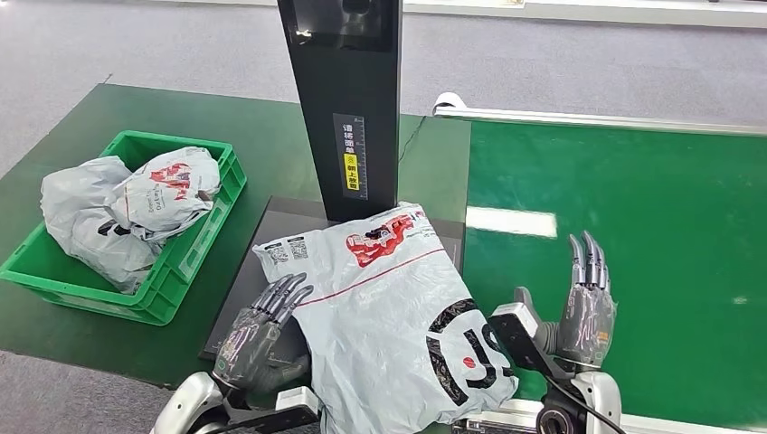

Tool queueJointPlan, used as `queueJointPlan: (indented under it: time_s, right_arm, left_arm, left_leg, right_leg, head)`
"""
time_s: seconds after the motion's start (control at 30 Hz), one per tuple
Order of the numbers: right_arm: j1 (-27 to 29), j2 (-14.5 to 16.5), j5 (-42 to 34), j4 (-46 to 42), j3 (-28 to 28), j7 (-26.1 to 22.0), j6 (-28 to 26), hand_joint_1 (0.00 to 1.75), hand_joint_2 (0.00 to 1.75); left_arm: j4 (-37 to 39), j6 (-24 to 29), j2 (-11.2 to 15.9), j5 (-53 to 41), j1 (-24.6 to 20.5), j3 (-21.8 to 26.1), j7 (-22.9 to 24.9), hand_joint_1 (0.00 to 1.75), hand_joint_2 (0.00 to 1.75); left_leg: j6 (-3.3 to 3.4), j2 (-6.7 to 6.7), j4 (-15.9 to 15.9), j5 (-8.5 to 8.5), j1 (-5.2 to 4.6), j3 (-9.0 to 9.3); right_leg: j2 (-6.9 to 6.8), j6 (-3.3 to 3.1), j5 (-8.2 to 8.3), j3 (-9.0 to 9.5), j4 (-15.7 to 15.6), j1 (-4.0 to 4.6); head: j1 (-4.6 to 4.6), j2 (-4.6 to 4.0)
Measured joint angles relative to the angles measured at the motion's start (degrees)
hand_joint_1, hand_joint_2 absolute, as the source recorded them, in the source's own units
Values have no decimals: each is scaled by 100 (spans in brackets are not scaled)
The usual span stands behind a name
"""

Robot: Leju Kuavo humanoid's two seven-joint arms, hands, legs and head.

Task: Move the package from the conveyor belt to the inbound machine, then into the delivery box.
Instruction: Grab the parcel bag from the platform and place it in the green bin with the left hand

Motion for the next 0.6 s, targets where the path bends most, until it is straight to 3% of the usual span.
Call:
queueJointPlan:
  time_s: [0.17, 0.6]
  right_arm:
    - [-35, -5, -76, 0, -5, -38, 18, 0, 0]
    - [-67, 10, -163, 0, -8, -72, 14, 0, 0]
  left_arm:
    - [88, 211, 96, -631, -95, -198, 220, 0, 175]
    - [320, 420, 143, -916, -443, -544, 372, 0, 175]
  left_leg:
    - [0, 0, 0, 0, 0, 0]
    - [0, 0, 0, 0, 0, 0]
  right_leg:
    - [0, 0, 0, 0, 0, 0]
    - [0, 0, 0, 1, 0, 0]
  head:
    - [-1, 0]
    - [-1, 0]
